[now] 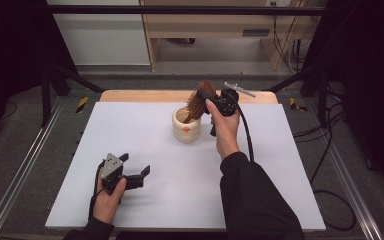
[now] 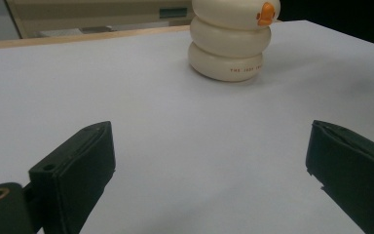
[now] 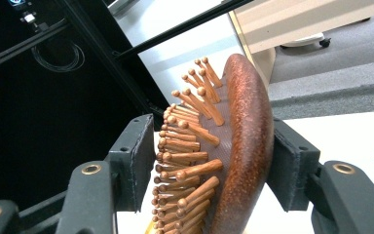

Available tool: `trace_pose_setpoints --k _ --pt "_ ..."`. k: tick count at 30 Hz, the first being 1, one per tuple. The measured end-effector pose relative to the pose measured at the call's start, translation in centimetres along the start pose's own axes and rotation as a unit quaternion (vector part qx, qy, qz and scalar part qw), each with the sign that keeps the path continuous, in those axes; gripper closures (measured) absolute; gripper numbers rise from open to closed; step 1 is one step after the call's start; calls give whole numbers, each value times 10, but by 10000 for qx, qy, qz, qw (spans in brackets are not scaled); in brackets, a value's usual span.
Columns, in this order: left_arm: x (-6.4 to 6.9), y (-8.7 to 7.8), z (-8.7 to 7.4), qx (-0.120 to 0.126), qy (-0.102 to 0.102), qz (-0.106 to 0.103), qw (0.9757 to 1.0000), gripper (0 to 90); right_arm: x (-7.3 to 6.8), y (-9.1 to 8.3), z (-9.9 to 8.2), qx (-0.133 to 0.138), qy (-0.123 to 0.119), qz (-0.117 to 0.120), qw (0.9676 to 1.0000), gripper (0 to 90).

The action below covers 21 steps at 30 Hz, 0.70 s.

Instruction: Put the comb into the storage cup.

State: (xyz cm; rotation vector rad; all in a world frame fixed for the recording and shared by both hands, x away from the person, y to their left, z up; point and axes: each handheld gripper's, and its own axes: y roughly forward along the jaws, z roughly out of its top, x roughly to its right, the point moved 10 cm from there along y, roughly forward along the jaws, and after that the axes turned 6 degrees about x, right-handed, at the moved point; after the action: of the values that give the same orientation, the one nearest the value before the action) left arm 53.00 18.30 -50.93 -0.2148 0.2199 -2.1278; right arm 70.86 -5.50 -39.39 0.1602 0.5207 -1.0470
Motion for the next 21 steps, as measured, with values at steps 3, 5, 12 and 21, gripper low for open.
trace_pose_setpoints --k 3,5,12,21 --pt "0 0 0 7 -5 0 10000 40 0 0 0 -18 -16 -15 10000 403" --pt "0 0 0 5 -5 -1 10000 40 0 0 0 -20 -13 -22 10000 397" --pt "0 0 0 7 -5 -1 10000 40 0 1 -2 -36 -47 -42 10000 356" --pt "0 0 0 3 -4 -2 10000 40 1 1 -3 -86 -44 -64 9999 325"
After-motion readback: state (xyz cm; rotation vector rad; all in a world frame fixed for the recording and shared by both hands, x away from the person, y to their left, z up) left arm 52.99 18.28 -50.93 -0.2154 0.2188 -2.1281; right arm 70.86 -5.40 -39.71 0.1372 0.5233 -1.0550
